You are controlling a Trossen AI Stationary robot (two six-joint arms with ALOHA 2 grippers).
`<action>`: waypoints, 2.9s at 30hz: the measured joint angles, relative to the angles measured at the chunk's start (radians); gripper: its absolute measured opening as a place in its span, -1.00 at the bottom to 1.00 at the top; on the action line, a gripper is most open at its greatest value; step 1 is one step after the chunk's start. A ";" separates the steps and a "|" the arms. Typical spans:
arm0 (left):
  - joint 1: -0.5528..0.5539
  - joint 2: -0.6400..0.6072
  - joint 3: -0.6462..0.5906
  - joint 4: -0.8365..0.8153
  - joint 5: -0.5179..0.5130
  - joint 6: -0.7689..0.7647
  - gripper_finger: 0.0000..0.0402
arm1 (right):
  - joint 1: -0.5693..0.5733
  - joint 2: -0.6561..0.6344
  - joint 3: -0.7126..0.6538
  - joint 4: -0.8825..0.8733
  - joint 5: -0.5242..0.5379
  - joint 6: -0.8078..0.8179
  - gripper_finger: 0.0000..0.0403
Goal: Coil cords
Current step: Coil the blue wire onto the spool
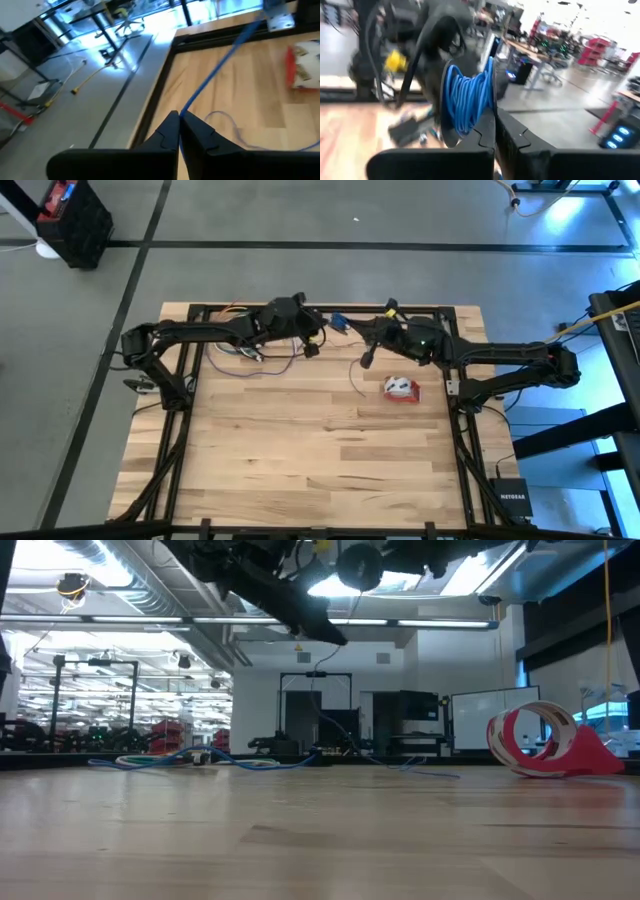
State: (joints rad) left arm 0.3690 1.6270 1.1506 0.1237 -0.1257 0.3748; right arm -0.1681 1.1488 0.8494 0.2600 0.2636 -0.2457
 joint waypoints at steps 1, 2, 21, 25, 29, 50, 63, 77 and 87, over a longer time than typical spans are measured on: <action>0.006 -0.017 -0.001 -0.015 -0.004 0.000 -0.98 | 0.006 0.000 0.000 -0.023 0.020 -0.004 -0.99; 0.011 -0.034 -0.002 -0.031 -0.008 0.002 -0.98 | 0.008 0.001 0.001 -0.047 0.034 -0.008 -0.99; 0.010 -0.155 -0.003 -0.157 -0.008 -0.064 -0.97 | 0.004 0.249 0.003 -0.001 0.271 -0.074 -1.00; -0.006 -0.154 -0.003 -0.162 -0.010 -0.107 -0.97 | -0.001 0.319 0.003 0.092 0.280 -0.074 -1.00; -0.038 -0.152 -0.003 -0.187 -0.016 -0.156 -0.97 | -0.019 0.383 0.003 0.185 0.297 -0.057 -1.00; -0.108 -0.102 0.002 -0.014 0.018 -0.263 -0.97 | -0.049 0.429 0.002 0.354 0.238 -0.010 -1.00; -0.183 -0.105 -0.001 -0.147 -0.009 -0.090 -0.97 | -0.049 0.425 0.003 0.370 0.223 -0.028 -1.00; -0.014 -0.145 -0.218 -0.137 -0.095 -0.070 -0.42 | -0.049 0.425 0.003 0.345 0.223 -0.041 -0.99; 0.073 -0.090 -0.345 0.138 0.052 0.057 -0.32 | -0.049 0.425 0.003 0.348 0.223 -0.047 -0.99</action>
State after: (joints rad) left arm 0.4416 1.5368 0.8059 0.2615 -0.0739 0.4319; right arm -0.2166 1.5734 0.8520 0.6077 0.4861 -0.2932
